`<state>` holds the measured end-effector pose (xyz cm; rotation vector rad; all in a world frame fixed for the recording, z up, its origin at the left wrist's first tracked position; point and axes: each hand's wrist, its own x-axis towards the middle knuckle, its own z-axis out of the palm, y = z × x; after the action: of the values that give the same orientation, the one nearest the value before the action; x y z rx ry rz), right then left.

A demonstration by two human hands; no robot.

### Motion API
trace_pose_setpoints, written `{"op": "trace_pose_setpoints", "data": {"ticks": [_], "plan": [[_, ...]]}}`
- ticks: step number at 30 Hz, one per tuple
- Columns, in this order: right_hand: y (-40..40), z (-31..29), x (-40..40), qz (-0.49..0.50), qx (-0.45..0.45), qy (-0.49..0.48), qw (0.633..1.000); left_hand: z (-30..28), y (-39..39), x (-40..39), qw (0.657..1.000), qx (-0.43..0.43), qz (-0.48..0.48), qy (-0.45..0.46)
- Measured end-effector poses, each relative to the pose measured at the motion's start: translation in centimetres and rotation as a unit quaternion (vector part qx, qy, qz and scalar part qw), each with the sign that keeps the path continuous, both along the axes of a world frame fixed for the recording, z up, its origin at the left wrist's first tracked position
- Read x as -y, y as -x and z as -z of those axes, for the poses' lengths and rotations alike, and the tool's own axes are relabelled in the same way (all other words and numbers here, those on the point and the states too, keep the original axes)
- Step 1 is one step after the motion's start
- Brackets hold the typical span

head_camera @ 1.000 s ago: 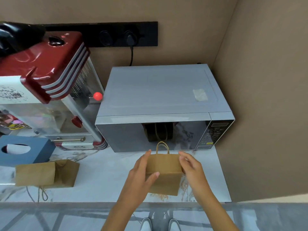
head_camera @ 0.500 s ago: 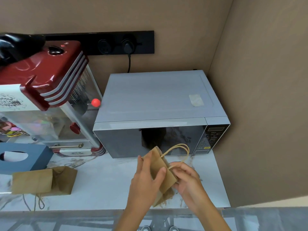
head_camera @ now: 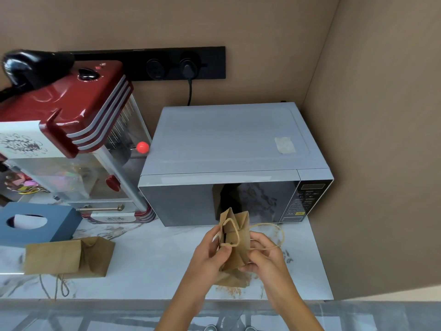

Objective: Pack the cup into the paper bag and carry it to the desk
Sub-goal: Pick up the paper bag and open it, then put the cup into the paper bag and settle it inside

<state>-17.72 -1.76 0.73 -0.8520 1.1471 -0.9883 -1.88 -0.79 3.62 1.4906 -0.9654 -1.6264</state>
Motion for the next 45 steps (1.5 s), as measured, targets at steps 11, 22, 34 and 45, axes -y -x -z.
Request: {"op": "trace_pose_setpoints", "data": {"ticks": [11, 22, 34, 45], "plan": [[-2.4, -2.1, 0.6, 0.012, -0.167, 0.050, 0.985, -0.3, -0.8, 1.3, 0.975, 0.218, -0.021, -0.036], [0.5, -4.8, -3.2, -0.062, -0.475, 0.161, 0.863, -3.7, -3.6, 3.8, 0.879, 0.465, 0.106, 0.025], [3.4, -7.7, -2.0, -0.266, -0.572, 0.137, 0.764, -3.6, -0.9, 3.4, 0.884, 0.419, 0.065, 0.195], [1.3, -7.4, -1.9, -0.151, -0.574, 0.064, 0.802, -3.6, 0.4, 0.8, 0.814, 0.554, 0.152, 0.085]]}}
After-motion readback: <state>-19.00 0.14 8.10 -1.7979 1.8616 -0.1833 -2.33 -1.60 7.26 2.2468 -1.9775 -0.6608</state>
